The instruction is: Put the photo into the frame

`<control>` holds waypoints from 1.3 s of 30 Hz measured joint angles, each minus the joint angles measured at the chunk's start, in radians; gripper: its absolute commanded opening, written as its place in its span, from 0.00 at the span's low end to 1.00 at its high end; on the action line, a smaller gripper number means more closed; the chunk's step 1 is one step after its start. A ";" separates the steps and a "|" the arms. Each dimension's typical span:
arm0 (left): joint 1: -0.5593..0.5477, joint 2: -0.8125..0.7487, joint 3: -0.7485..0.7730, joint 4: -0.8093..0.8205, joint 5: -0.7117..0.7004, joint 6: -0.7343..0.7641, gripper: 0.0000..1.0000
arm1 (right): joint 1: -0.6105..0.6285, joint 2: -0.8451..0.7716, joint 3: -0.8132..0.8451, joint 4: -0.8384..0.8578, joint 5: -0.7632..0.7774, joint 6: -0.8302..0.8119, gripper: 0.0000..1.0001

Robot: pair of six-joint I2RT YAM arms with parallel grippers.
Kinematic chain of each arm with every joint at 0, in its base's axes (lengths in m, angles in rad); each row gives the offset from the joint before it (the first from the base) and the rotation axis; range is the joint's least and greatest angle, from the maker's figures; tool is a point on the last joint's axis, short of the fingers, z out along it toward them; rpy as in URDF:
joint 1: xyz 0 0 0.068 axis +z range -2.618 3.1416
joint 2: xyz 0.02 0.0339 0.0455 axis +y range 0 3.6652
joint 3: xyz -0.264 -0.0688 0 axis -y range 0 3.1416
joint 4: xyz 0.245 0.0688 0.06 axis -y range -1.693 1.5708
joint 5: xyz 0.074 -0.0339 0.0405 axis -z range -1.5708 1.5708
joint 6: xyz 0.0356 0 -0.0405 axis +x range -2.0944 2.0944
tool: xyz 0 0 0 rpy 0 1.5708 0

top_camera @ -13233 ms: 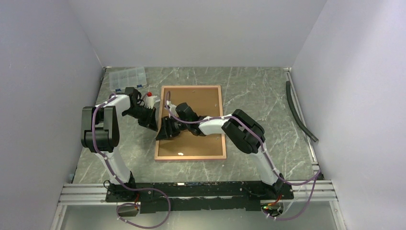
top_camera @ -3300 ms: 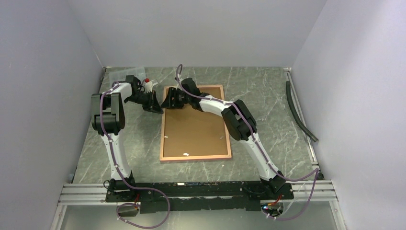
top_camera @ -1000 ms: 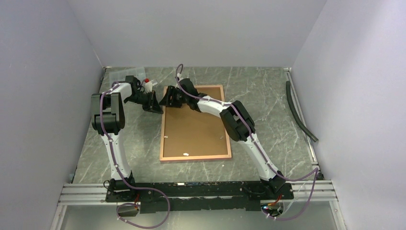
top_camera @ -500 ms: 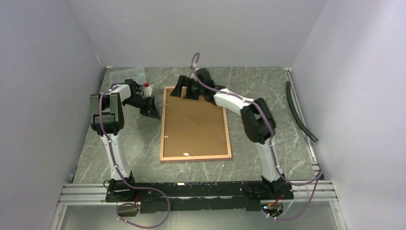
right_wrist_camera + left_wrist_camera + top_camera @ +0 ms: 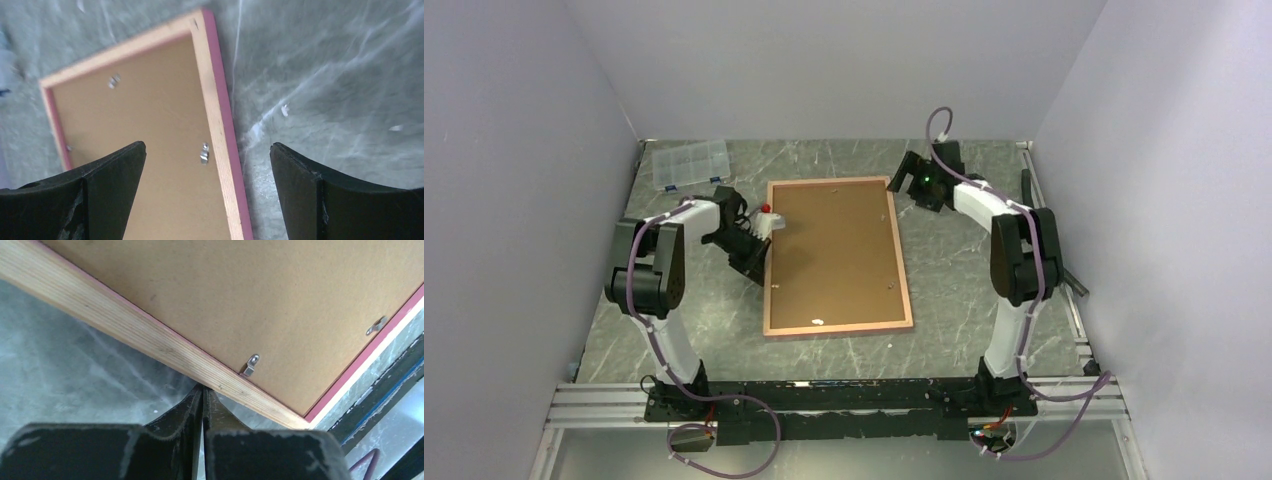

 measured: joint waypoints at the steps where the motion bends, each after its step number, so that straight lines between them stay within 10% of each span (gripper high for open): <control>1: -0.014 -0.010 -0.008 0.006 -0.011 0.001 0.11 | 0.004 0.029 0.000 -0.010 -0.009 0.001 1.00; 21: -0.344 0.016 0.042 -0.113 -0.132 0.005 0.13 | 0.130 0.401 0.431 -0.042 -0.127 0.002 1.00; 32: -0.468 0.109 0.237 -0.247 -0.021 -0.006 0.84 | 0.210 0.408 0.559 -0.207 -0.180 -0.040 1.00; 39: -0.250 0.024 0.363 -0.404 0.035 0.076 0.91 | 0.128 0.121 0.347 -0.264 -0.048 -0.041 1.00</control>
